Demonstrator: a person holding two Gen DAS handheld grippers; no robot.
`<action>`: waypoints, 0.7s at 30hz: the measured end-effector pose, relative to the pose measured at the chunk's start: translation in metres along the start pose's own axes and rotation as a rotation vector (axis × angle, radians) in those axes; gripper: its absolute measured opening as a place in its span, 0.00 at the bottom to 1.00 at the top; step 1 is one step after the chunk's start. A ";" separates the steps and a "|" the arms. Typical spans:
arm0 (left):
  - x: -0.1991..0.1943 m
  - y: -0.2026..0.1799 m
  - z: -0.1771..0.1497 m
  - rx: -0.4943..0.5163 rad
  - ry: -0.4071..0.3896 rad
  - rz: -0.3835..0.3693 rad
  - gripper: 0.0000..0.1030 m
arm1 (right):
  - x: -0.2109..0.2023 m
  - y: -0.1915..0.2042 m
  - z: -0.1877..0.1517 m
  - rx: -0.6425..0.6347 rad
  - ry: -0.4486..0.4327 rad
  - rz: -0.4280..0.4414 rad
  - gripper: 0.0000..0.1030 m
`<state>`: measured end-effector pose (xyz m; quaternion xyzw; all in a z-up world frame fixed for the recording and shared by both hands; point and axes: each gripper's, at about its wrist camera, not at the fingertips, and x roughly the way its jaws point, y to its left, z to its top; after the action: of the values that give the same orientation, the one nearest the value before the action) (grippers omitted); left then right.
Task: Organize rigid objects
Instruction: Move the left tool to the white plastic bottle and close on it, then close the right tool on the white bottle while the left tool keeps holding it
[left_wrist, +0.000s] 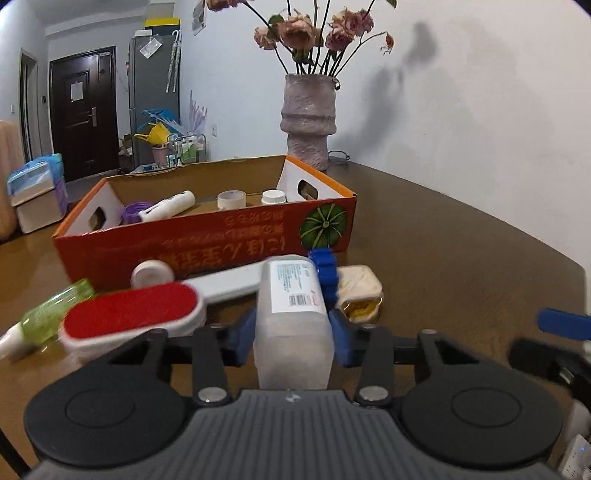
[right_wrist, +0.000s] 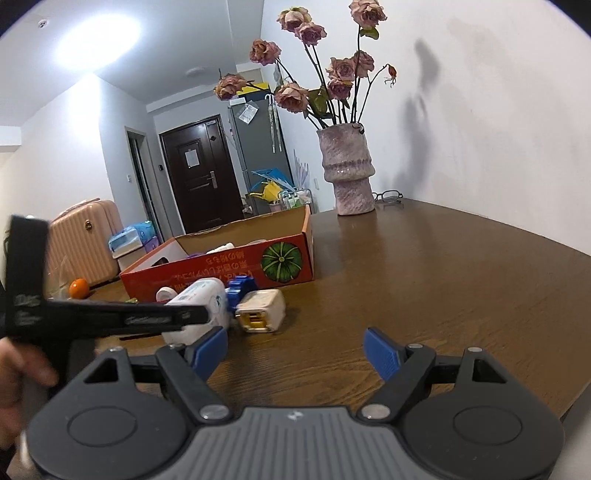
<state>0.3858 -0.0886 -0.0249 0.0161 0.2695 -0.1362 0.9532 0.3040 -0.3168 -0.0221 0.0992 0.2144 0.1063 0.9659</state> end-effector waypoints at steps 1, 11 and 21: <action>-0.011 0.003 -0.006 -0.013 -0.012 -0.019 0.42 | 0.000 0.001 0.000 -0.003 0.003 0.004 0.78; -0.098 0.024 -0.066 0.118 -0.038 -0.104 0.47 | 0.017 0.034 -0.003 -0.004 0.044 0.174 0.78; -0.090 0.097 -0.069 -0.240 -0.089 -0.104 0.48 | 0.062 0.085 0.005 -0.013 0.139 0.355 0.54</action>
<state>0.3028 0.0348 -0.0410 -0.1182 0.2420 -0.1528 0.9508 0.3474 -0.2203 -0.0220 0.1214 0.2593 0.2831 0.9153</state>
